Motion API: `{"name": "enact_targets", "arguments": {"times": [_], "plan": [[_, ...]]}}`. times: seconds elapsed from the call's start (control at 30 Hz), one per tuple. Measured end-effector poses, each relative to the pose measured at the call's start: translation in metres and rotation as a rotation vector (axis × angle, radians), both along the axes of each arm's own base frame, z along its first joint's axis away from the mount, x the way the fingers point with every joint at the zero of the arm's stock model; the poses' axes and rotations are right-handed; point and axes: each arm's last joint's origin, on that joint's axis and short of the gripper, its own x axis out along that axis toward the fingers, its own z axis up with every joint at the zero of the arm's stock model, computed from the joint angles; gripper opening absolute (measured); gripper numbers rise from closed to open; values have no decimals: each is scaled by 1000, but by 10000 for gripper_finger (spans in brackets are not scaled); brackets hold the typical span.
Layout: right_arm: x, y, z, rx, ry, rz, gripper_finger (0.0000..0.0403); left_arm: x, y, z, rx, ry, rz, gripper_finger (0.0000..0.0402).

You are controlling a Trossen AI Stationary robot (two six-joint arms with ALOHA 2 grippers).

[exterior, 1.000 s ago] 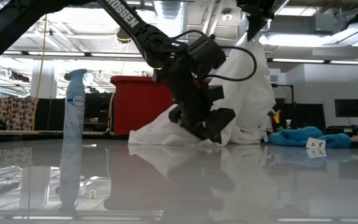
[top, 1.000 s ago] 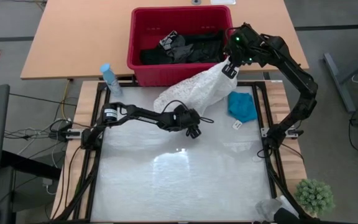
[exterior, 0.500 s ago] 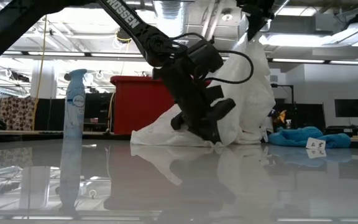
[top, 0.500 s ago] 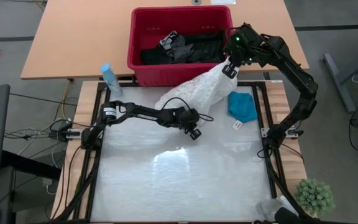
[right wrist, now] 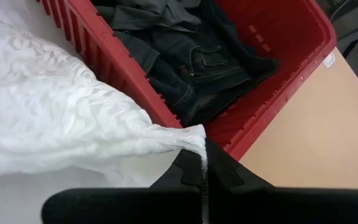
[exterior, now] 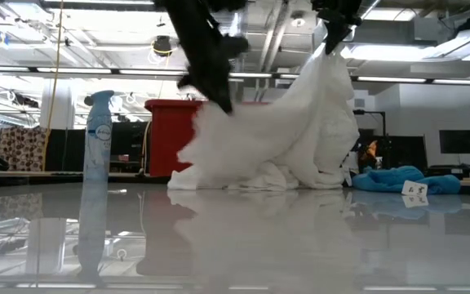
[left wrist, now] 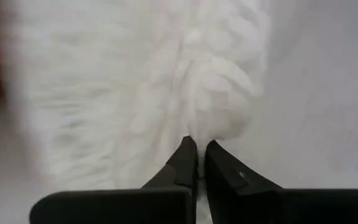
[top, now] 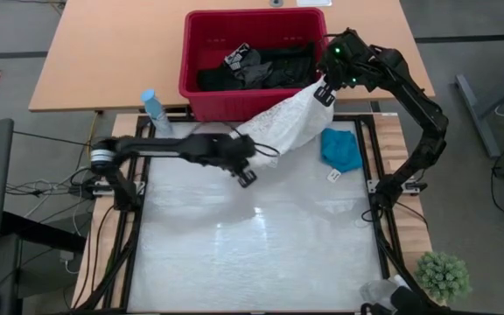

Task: Fold laundry
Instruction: Fold the white shirt

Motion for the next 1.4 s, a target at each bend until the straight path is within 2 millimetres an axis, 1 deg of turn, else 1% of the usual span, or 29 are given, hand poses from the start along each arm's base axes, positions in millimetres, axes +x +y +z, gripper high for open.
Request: {"name": "enact_targets", "arguments": {"times": [0.1, 0.3, 0.4, 0.5, 0.57, 0.7, 0.8, 0.9, 0.97, 1.1, 1.2, 1.3, 1.4], "plan": [[0, 0, 0, 1, 1, -1, 21, -33, 1, 35, 126, 8, 76, 0], [0, 0, 0, 2, 2, 0, 21, -97, 15, 88, 397, 20, 262, 0], [0, 1, 0, 5, -2, -3, 21, -125, 26, 106, 473, 12, 361, 0], [0, 1, 0, 6, -5, -4, 21, -147, 38, 118, 513, 12, 434, 0], [1, 1, 0, 1, -13, -1, 21, -158, 48, 122, 530, 24, 472, 0], [8, -1, 6, -61, -70, 17, 21, -168, 72, 127, 594, 74, 492, 0], [15, -3, 15, -173, -107, 28, 21, -170, 93, 137, 717, 100, 491, 0], [19, -5, 25, -324, -63, -4, 21, -173, 109, 152, 855, 79, 518, 0], [21, -4, 29, -404, -17, -21, 21, -177, 112, 168, 931, 54, 530, 0], [26, 2, 36, -506, 80, -32, 21, -187, 107, 204, 1059, 73, 503, 0], [30, 15, 40, -525, 100, 3, 21, -194, 98, 222, 1075, 52, 485, 0], [36, 34, 41, -504, 109, 66, 21, -198, 83, 227, 991, 40, 433, 0], [41, 57, 35, -434, 134, 137, 21, -199, 67, 217, 820, 41, 293, 0]]}}
